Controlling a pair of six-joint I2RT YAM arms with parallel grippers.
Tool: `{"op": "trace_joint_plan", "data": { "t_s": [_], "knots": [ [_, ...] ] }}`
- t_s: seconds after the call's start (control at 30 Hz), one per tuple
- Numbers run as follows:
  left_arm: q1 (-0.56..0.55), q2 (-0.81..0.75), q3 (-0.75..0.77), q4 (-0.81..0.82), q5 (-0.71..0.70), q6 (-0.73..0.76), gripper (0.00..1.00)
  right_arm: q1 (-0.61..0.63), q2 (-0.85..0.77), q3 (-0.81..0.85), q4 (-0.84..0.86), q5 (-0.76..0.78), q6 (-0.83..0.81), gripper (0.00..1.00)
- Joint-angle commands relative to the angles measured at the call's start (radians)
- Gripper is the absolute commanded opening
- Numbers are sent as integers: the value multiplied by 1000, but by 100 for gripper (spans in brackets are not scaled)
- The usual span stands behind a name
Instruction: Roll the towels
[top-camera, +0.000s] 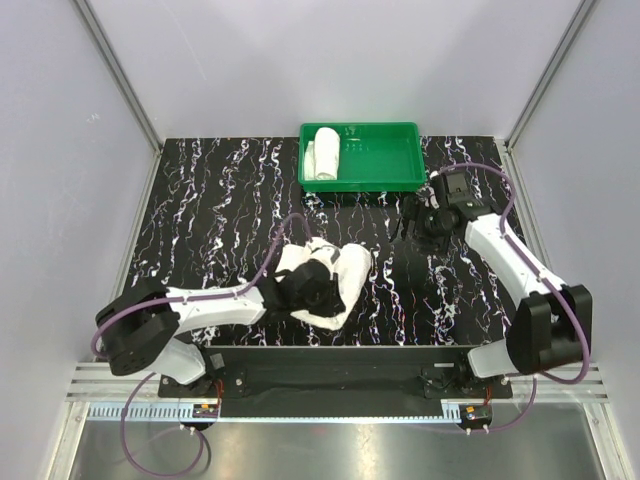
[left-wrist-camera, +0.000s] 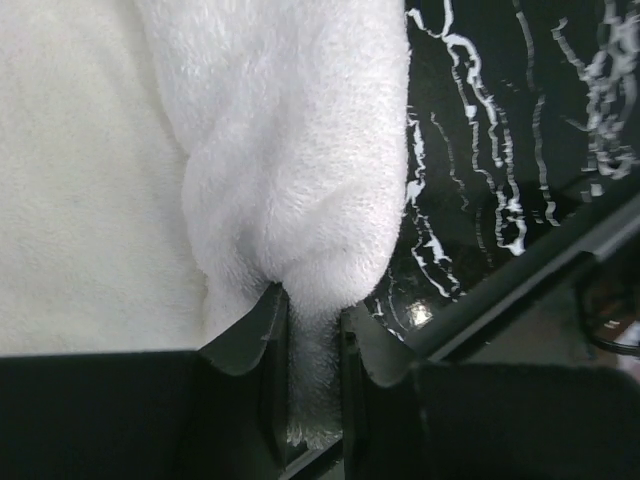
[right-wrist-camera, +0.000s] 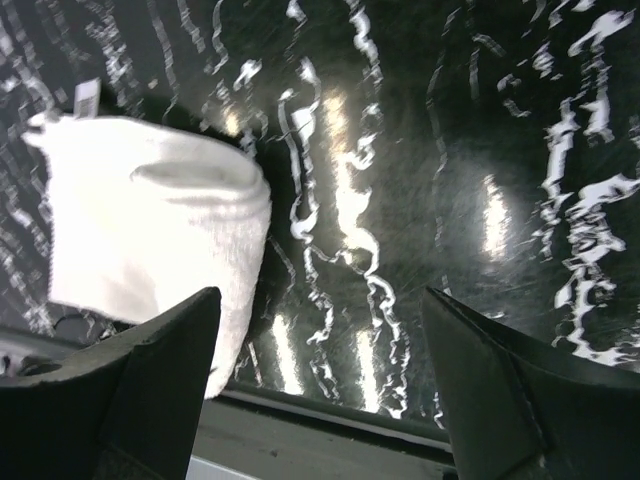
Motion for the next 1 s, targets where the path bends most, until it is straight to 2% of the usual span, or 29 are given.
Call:
{"op": "trace_joint_plan", "data": {
  "t_s": [0.0,0.17,0.33,0.37,0.47,0.5,0.67,0.8,0.97],
  "knots": [
    [61,-41,-127,270,318,-107,0,5,-103,-68,109,-144,23,87],
    [187,-59,-316,622,479,-280,0,7,-175,-215,249,-341,77,88],
    [291,-21,-466,899,521,-452,0,8,-200,-400,499,-519,169,90],
    [305,-7,-507,997,533,-507,0,10,-203,-427,537,-535,204,91],
    [337,48,-555,1112,547,-584,0,36,-198,-520,704,-572,268,94],
    [340,62,-558,1116,553,-593,0,51,-182,-536,785,-573,278,95],
    [392,160,-600,1187,565,-655,0,232,-70,-577,971,-494,321,99],
    [435,229,-620,1255,611,-698,0,252,51,-631,1204,-472,374,100],
    [466,300,-644,1346,645,-744,1,274,173,-619,1283,-440,377,99]
  ]
}}
